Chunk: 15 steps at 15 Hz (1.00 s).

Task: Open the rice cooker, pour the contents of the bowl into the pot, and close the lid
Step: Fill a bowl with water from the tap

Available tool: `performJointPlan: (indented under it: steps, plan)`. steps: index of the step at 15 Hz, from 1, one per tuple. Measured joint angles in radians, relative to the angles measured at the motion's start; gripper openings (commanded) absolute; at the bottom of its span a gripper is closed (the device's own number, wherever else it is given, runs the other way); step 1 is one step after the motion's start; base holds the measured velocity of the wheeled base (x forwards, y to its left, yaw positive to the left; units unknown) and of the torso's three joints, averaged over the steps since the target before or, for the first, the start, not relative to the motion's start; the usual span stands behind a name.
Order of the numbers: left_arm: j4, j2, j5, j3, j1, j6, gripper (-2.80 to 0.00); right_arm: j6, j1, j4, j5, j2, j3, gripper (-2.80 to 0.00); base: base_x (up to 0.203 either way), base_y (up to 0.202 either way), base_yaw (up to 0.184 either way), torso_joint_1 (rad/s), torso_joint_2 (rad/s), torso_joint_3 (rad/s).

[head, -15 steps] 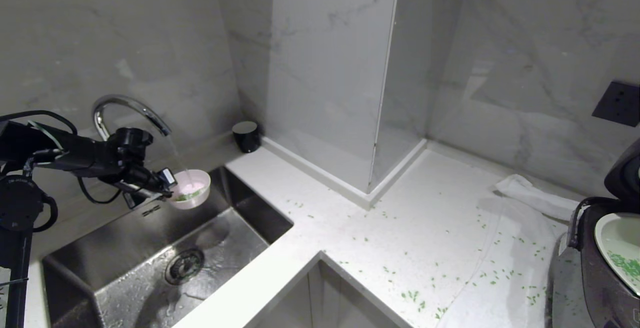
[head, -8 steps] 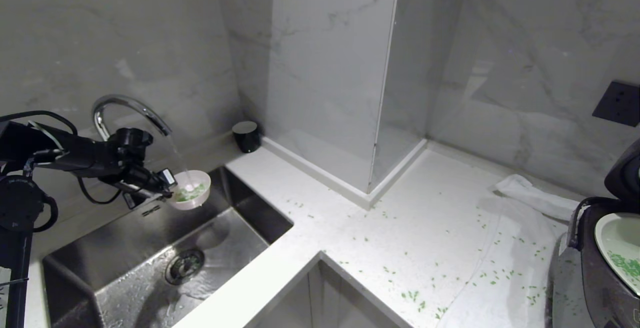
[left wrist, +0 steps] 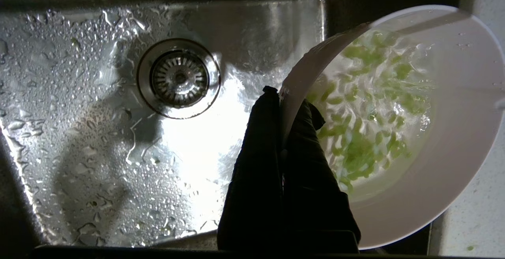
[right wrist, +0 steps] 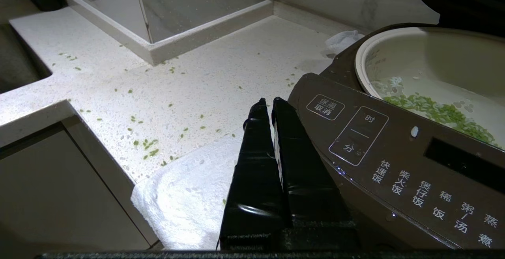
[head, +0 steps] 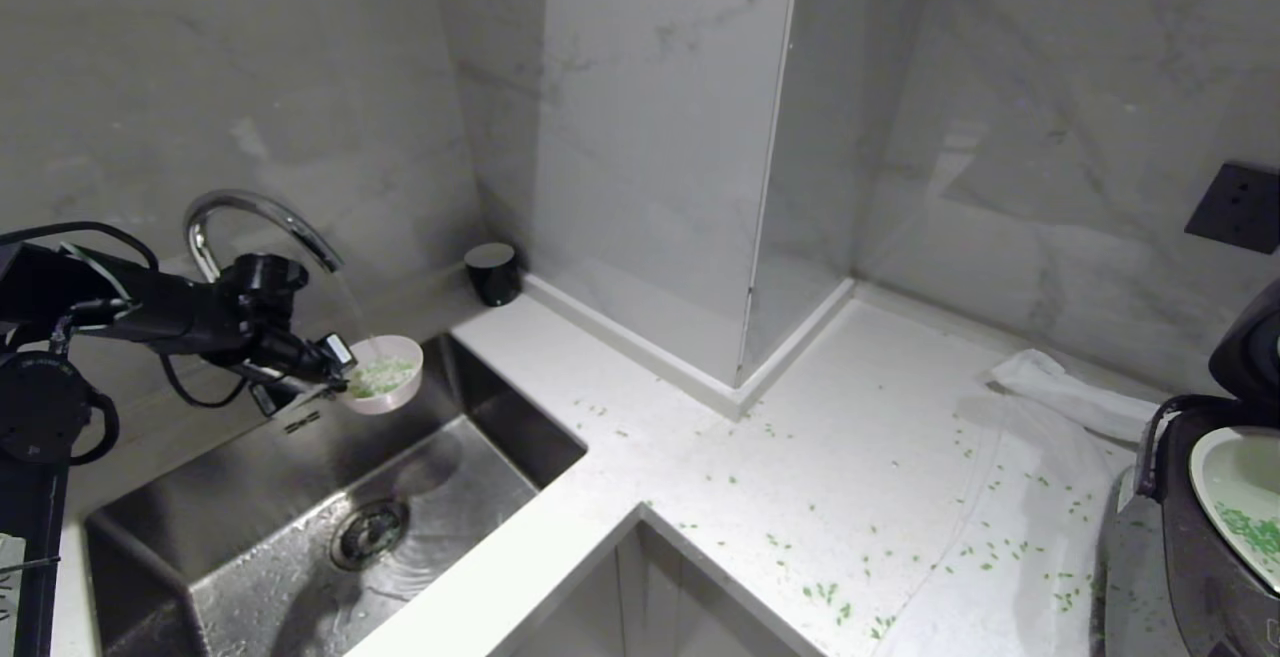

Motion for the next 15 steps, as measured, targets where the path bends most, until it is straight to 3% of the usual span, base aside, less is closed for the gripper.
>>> performJointPlan:
  steps: [3, 15]
  plan:
    - [0.001, 0.000, -0.038, 0.014, -0.003, 0.003, -2.80, 0.000, 0.000, 0.000, 0.000, 0.000, 0.000, -2.80, 0.000, 0.000, 0.000, 0.000, 0.00, 0.000]
    - [0.004, 0.003, -0.031, 0.017, -0.006, 0.005, -2.80, 0.000, 0.000, 0.000, 0.000, 0.000, 0.000, -2.80, 0.000, 0.000, 0.000, 0.000, 0.00, 0.000]
